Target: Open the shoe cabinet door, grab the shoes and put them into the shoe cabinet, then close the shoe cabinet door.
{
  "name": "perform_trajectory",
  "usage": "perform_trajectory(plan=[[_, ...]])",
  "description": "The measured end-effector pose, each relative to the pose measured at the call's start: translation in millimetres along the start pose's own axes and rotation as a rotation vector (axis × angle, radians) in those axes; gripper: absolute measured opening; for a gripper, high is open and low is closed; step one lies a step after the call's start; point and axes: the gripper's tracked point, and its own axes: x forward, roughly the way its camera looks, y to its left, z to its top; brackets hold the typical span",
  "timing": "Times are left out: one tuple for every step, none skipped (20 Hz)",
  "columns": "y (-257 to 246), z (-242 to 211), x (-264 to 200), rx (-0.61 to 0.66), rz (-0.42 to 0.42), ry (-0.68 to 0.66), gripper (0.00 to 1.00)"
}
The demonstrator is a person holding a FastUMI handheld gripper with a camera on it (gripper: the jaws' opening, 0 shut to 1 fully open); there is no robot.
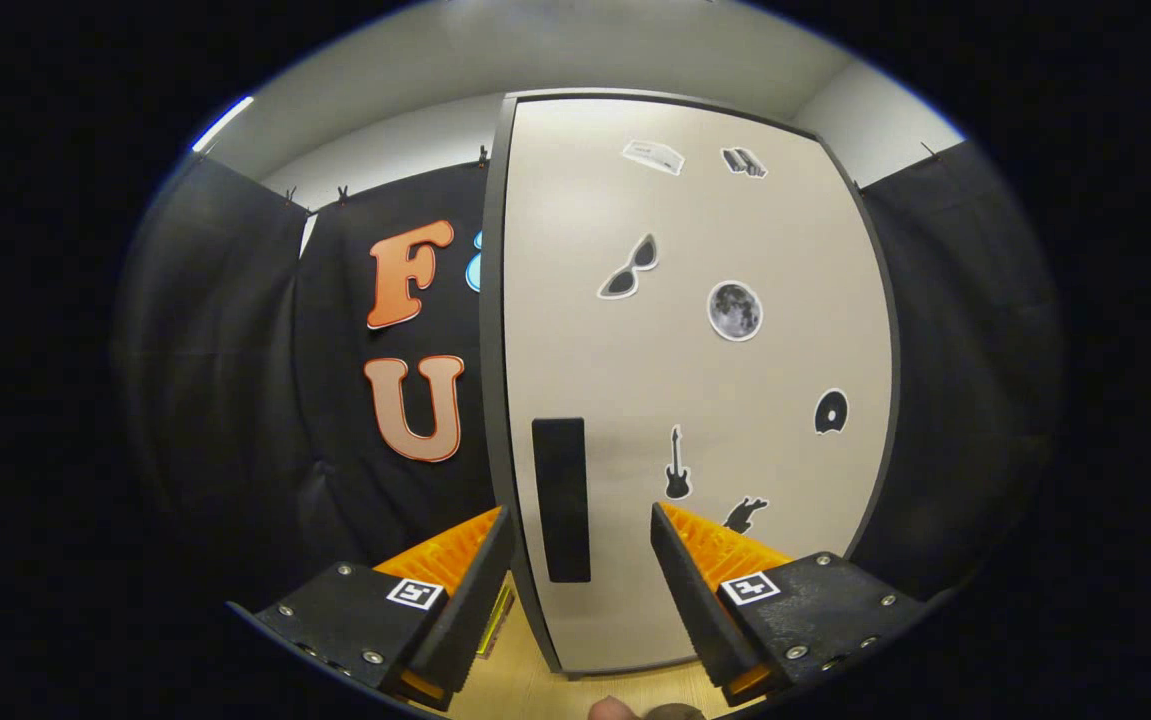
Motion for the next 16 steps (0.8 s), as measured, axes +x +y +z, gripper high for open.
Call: perform_trajectory(plan=[[2,-1,9,0.004,0.002,0.005,0.84],[1,-2,17,0.003,-0.005,0.009,0.82],[1,-4,24,-0.002,-0.011,0.009,0.8],[3,-5,31,-0.008,-0.011,0.012,0.79],[6,-8,36,-0.014,-0.01,0.02,0.76],[8,-11,40,-0.019,-0.007,0.025,0.74],[9,-13,43,-0.023,-0.008,0.029,0.71],[8,-14,46,-0.027,-0.011,0.032,0.69],[8,-15,47,-0.033,-0.019,0.029,0.65],[6,-15,48,-0.04,-0.029,0.025,0.62],[5,-13,50,-0.048,-0.035,0.018,0.55],[8,-13,49,-0.054,-0.032,0.017,0.5],[9,-13,48,-0.066,-0.041,0.016,0.41],[9,-14,48,-0.071,-0.048,0.019,0.38],[8,-14,48,-0.061,-0.05,0.024,0.37],[8,-14,48,-0.043,-0.047,0.031,0.35]])
